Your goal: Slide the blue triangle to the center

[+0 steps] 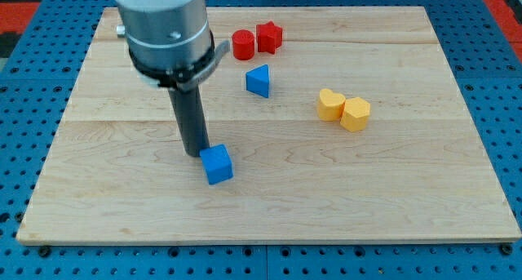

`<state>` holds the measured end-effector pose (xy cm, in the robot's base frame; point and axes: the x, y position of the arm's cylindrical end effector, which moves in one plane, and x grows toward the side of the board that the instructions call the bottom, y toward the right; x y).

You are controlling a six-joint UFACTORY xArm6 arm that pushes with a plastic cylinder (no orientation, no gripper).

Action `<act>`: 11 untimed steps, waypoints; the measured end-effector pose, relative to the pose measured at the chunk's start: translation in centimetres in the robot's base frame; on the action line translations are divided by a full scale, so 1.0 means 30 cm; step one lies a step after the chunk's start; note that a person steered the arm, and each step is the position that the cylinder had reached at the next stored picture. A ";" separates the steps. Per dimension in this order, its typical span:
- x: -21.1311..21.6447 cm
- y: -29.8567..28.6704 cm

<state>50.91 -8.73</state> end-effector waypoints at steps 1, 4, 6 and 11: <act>0.024 0.033; 0.065 0.081; -0.295 0.123; -0.329 0.119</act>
